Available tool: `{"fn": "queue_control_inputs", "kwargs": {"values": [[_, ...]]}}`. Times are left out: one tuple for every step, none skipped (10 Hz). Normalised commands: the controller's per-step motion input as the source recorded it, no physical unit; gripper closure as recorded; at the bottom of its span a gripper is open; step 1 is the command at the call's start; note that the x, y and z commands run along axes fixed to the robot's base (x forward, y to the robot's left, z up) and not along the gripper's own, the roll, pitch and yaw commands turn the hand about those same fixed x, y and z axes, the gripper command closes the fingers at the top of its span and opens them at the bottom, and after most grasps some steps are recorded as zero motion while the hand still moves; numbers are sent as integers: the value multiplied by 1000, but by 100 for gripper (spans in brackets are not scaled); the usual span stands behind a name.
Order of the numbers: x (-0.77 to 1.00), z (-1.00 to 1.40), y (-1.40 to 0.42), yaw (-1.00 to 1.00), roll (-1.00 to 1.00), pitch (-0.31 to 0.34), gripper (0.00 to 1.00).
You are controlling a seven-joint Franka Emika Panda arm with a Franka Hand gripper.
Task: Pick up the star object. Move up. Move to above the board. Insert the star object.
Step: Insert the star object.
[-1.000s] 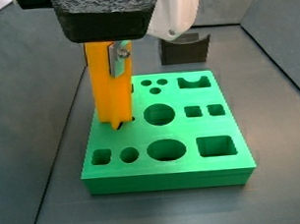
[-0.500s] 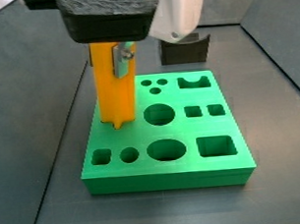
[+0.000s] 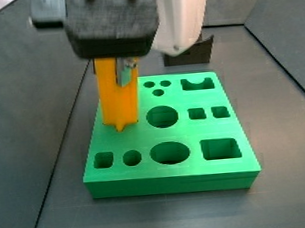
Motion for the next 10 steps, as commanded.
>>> {"fn": "queue_control_inputs", "kwargs": {"values": [[0, -889, 0, -97, 0, -61, 100], [0, -914, 0, -100, 1, -36, 100], [26, -937, 0, -106, 36, 0, 100], [103, -1000, 0, -66, 0, 29, 100], [100, -1000, 0, -29, -19, 36, 100], [146, -1000, 17, 0, -13, 0, 100], [77, -1000, 0, -6, -7, -29, 100], [0, -951, 0, 0, -13, -157, 100], [0, -954, 83, 0, -14, -149, 100], [17, -1000, 146, 0, -3, -36, 100]]}}
